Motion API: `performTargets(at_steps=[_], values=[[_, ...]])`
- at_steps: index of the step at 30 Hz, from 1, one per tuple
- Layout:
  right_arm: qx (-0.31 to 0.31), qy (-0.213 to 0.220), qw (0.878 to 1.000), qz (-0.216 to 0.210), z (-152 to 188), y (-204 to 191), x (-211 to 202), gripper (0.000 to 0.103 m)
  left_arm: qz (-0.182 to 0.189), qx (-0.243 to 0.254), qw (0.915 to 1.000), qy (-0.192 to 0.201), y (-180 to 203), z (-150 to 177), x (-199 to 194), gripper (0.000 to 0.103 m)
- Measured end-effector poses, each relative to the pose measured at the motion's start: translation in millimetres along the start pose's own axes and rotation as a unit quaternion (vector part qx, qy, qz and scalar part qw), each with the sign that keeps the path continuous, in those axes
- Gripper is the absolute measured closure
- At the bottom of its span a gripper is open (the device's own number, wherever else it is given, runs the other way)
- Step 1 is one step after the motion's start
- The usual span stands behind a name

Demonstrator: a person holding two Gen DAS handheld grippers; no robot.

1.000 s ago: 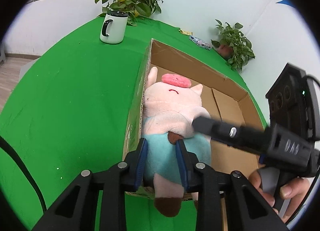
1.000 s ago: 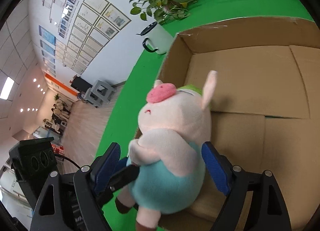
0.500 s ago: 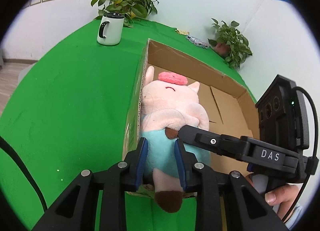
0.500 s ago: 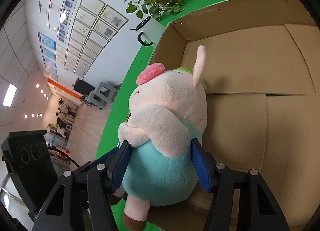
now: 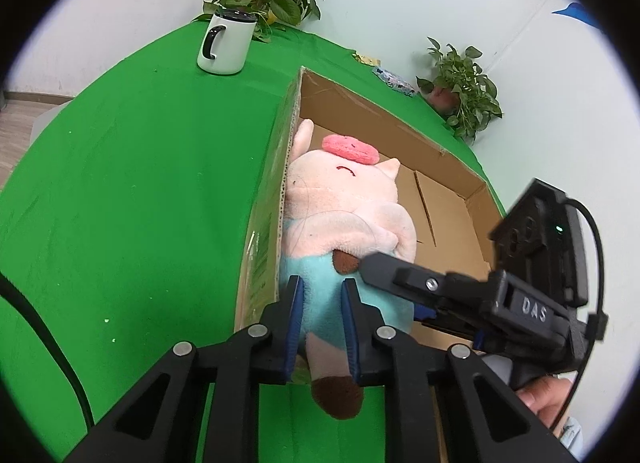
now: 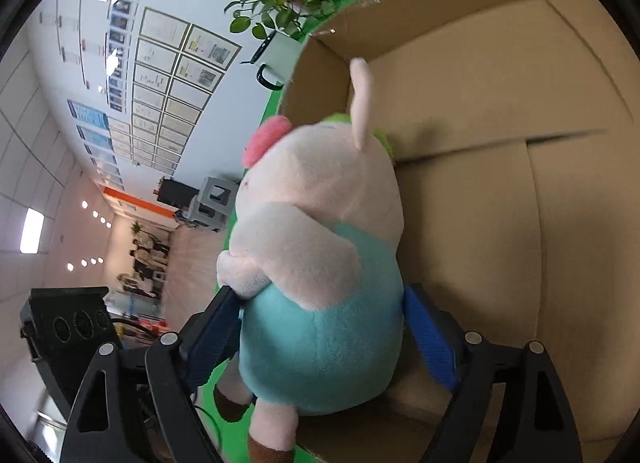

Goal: Organize objects

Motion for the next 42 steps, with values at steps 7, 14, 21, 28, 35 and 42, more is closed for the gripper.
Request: performTargets(at_steps=[7, 14, 21, 28, 35, 42], values=[[-0.112, 0.069, 0.986, 0.101, 7.7, -37.5, -65.7, 0.004, -0.050, 0.041, 0.9958, 0.066, 12.9, 1.2, -34.2, 0.083], [-0.207, 0.179, 0.931, 0.240, 53.1, -57.0, -156.0, 0.001, -0.061, 0.126, 0.9643, 0.225, 71.5, 40.0, -112.9, 0.018], [-0.196, 0.238, 0.895, 0.323, 116.4, -40.5, -224.3, 0.001, -0.070, 0.146, 0.9563, 0.243, 106.8, 82.7, -135.4, 0.018], [-0.196, 0.234, 0.895, 0.324, 174.6, -19.8, -262.8, 0.001, -0.086, 0.151, 0.9520, 0.252, 130.8, 114.0, -137.6, 0.018], [-0.212, 0.237, 0.896, 0.311, 213.9, -15.8, -283.5, 0.001, -0.109, 0.163, 0.9501, 0.242, 132.9, 126.7, -132.6, 0.018], [-0.221, 0.227, 0.904, 0.286, 234.1, -19.5, -289.2, 0.001, -0.104, 0.151, 0.9608, 0.208, 122.2, 134.4, -122.7, 0.018]])
Point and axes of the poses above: each gripper's, at about its wrist camera, not at the fingertips, and x roughly the way its jaws point, y to its right, z to its underside, the point moved 4 cm from there along x, roughly the way its jaws point, and after that the axes turned 3 degrees about -x, right-handed, at the moved point
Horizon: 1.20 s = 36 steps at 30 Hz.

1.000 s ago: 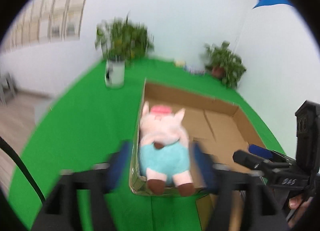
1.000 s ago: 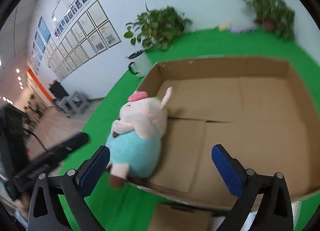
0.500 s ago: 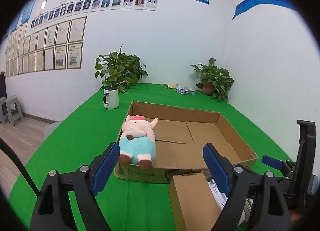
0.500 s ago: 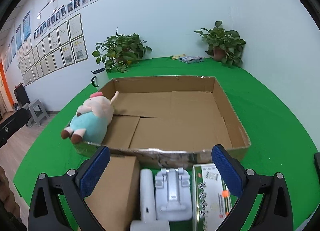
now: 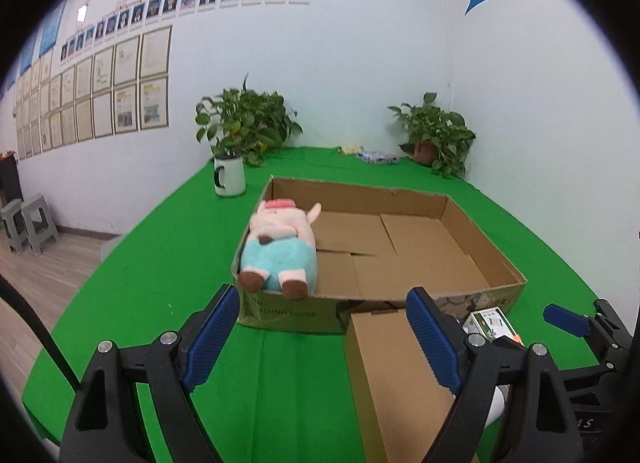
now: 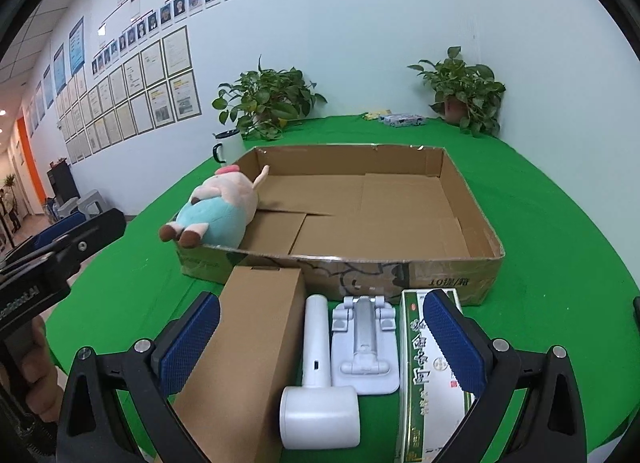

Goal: Organize objects

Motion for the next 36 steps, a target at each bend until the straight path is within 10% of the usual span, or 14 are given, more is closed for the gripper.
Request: performTargets(at_steps=[12, 20, 28, 36], values=[[0.017, -0.018, 1.000, -0.003, 15.2, 11.1, -4.3, 0.001, 0.043, -0.002, 0.9981, -0.044, 4.8, 15.6, 16.0, 0.018], [0.060, -0.036, 0.997, 0.012, 10.8, 61.4, 3.4, 0.001, 0.018, -0.056, 0.9954, -0.075, -65.1, -10.5, 65.2, 0.022], [0.126, -0.058, 0.990, 0.030, 20.7, 103.7, 11.7, 0.001, 0.025, -0.106, 0.9815, -0.157, -128.4, -21.8, 151.0, 0.080], [0.114, -0.084, 0.990, 0.009, 33.6, 76.7, 30.4, 0.001, 0.040, -0.108, 0.9771, -0.179, -124.3, -11.0, 167.7, 0.096]])
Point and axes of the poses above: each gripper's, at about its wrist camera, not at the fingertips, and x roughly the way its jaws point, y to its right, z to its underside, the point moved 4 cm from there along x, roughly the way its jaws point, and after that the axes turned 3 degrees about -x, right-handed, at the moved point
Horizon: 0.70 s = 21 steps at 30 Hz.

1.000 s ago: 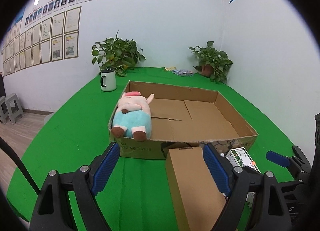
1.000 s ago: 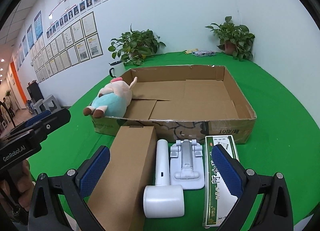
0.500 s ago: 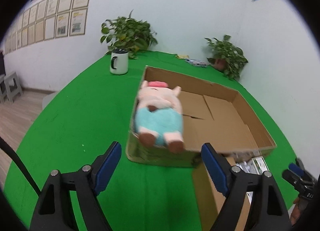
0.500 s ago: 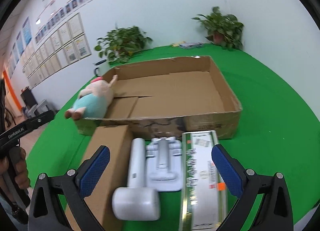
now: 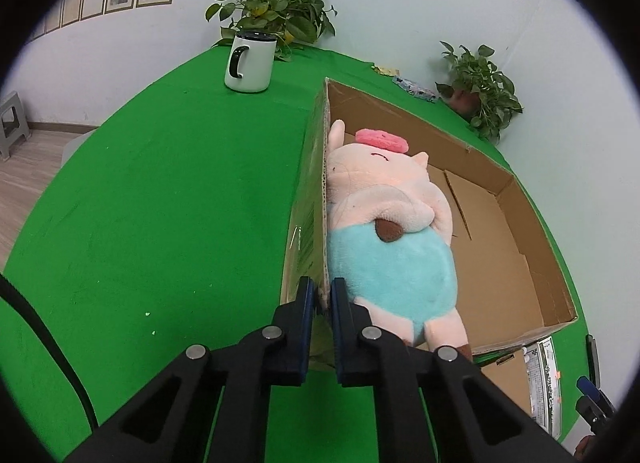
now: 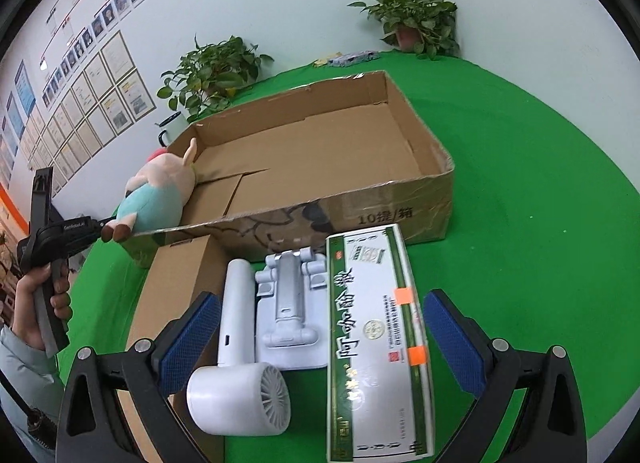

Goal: Organize objects

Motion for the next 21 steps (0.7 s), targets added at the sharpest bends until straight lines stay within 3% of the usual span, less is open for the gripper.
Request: performTargets(at_steps=[9, 14, 15, 17, 18, 19, 21], values=[[-0.009, -0.001, 1.000, -0.017, -2.5, -16.7, 2.7, 0.001, -0.024, 0.014, 0.9996, -0.007, 6.1, 4.8, -5.4, 0.096], [-0.040, -0.009, 0.998, -0.041, -0.4, -32.2, -7.2, 0.001, -0.056, 0.031, 0.9978, 0.019, 12.6, 9.4, -21.5, 0.090], [-0.048, -0.014, 0.997, -0.050, 1.8, -37.4, -10.3, 0.001, -0.059, 0.042, 0.9969, 0.030, 16.6, 14.0, -32.2, 0.085], [-0.062, -0.030, 0.993, -0.092, 10.8, -53.2, -19.7, 0.001, -0.053, 0.058, 0.9958, 0.046, 22.1, 26.1, -53.6, 0.063], [-0.066, -0.039, 0.990, -0.117, 17.5, -61.2, -24.3, 0.001, -0.040, 0.061, 0.9959, 0.053, 24.0, 33.5, -64.1, 0.047], [-0.073, -0.054, 0.984, -0.151, 27.8, -73.9, -29.0, 0.001, -0.023, 0.061, 0.9961, 0.059, 26.3, 42.9, -75.2, 0.037], [-0.088, -0.079, 0.975, -0.190, 45.9, -93.7, -33.6, 0.001, 0.011, 0.062, 0.9968, 0.048, 34.1, 65.1, -88.1, 0.036]])
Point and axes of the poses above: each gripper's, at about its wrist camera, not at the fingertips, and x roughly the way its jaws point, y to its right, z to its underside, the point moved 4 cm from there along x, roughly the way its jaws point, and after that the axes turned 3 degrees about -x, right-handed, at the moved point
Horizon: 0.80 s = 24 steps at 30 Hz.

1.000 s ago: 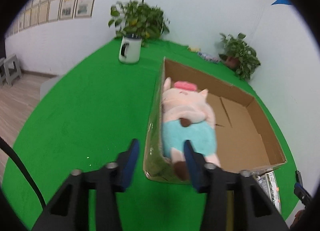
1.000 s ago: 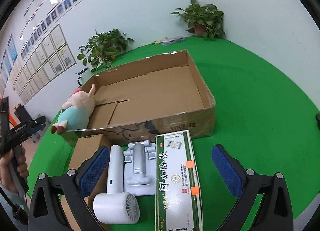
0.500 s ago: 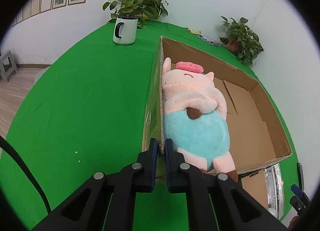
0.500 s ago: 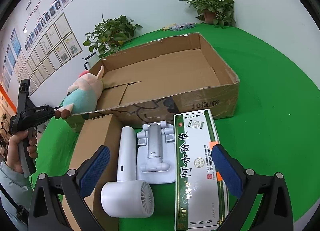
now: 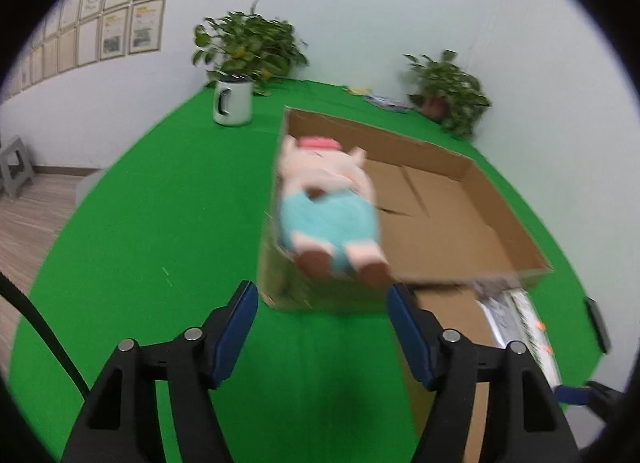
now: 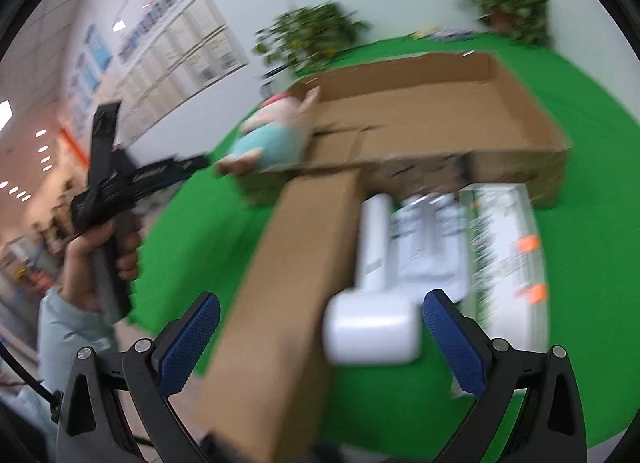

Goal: Organize objects
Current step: 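Move both tools to the long brown cardboard box beside the dryer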

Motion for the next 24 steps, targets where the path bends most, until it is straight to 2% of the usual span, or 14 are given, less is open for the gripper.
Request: performTargets(at_steps=[3, 5, 9, 12, 13, 15, 17, 18, 19, 21, 22, 23, 24], values=[[-0.016, -0.025, 0.999, -0.014, 19.9, -27.8, 12.1, 0.001, 0.068, -0.002, 0.9966, -0.046, 19.7, 37.1, -4.2, 0.036], [-0.038, -0.038, 0.999, -0.001, 28.6, -45.1, 19.9, 0.001, 0.115, -0.016, 0.9893, -0.088, 29.7, 62.3, 3.5, 0.036], [-0.102, -0.050, 0.991, 0.073, 38.7, -72.7, 29.5, 0.001, 0.160, -0.044, 0.9766, -0.137, 35.8, 94.7, 21.9, 0.038], [-0.139, -0.049, 0.981, 0.128, 46.6, -83.7, 37.5, 0.003, 0.181, -0.053, 0.9712, -0.146, 36.5, 104.8, 23.7, 0.038], [-0.149, -0.043, 0.978, 0.142, 48.2, -86.0, 38.8, 0.007, 0.181, -0.054, 0.9710, -0.146, 35.7, 106.1, 23.1, 0.038], [-0.159, -0.029, 0.974, 0.160, 48.2, -89.1, 37.6, 0.044, 0.183, -0.059, 0.9705, -0.145, 32.8, 109.3, 18.6, 0.038], [-0.139, -0.024, 0.980, 0.138, 42.4, -88.1, 34.9, 0.065, 0.183, -0.069, 0.9697, -0.147, 26.7, 113.9, 14.2, 0.038], [-0.125, -0.023, 0.984, 0.123, 40.1, -86.5, 34.0, 0.071, 0.184, -0.076, 0.9688, -0.148, 23.0, 115.6, 12.4, 0.038], [-0.118, -0.022, 0.986, 0.117, 39.0, -85.9, 33.6, 0.072, 0.185, -0.083, 0.9678, -0.149, 18.8, 117.2, 10.3, 0.038], [-0.125, -0.022, 0.984, 0.122, 39.5, -89.0, 34.6, 0.070, 0.181, -0.094, 0.9679, -0.147, 11.5, 123.0, 4.4, 0.038], [-0.129, -0.022, 0.983, 0.126, 39.3, -90.0, 36.1, 0.066, 0.180, -0.097, 0.9678, -0.147, 8.5, 124.7, 2.3, 0.038], [-0.132, -0.023, 0.981, 0.139, 39.4, -90.6, 36.9, 0.042, 0.178, -0.098, 0.9679, -0.148, 6.3, 125.1, 0.2, 0.038], [-0.130, -0.025, 0.979, 0.155, 40.4, -89.2, 38.1, 0.005, 0.177, -0.098, 0.9682, -0.147, 5.2, 125.5, -1.3, 0.038]])
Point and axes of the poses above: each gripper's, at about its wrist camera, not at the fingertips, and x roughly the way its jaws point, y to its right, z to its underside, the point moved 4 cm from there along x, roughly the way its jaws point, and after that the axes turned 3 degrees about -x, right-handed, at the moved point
